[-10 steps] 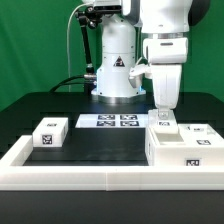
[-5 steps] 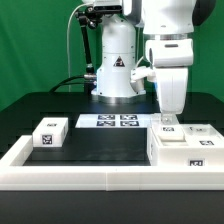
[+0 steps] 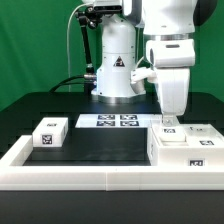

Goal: Assemble cabinet

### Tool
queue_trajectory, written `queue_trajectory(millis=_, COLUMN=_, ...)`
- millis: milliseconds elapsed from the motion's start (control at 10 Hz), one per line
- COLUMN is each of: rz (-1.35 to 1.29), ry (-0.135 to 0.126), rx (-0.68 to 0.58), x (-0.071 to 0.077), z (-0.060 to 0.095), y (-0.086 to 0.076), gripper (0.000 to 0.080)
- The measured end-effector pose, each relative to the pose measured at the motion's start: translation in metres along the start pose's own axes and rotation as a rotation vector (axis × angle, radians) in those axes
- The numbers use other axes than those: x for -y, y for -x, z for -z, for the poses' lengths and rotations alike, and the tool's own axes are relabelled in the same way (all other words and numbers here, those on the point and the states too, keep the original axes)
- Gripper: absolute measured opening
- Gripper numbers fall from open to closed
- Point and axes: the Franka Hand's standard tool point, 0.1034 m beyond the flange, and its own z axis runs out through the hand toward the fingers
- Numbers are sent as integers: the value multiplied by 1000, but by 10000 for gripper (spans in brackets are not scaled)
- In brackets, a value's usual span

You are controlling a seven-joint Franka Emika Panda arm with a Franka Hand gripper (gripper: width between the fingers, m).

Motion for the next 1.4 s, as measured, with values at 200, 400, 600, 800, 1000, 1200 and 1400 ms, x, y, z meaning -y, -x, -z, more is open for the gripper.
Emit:
queue_trajectory(millis=200, rz=25, ry=8, rx=-7, x=-4, z=0, y=3, gripper=72)
queue_trajectory(millis=400, rz=50, ry=33, rx=-22, x=-15, z=0, y=6, gripper=72)
queue_trajectory(millis=600, rz=53, ry=46, rx=-27, x=-28, z=1, y=5, gripper=72)
queue_trajectory(millis=800, rz=51, ry=62, rx=-34, x=-44, z=2, y=2, gripper=72)
queue_trajectory(millis=1000, rz=46, ry=74, rx=-40, x=-57, z=3, y=1, gripper=73)
queue_trajectory(millis=1200, rz=44, ry=79, rx=-41, x=-63, z=4, y=1, gripper=73)
queue_trajectory(millis=1400, rz=43, ry=79, rx=-41, x=-63, z=4, y=1, gripper=73)
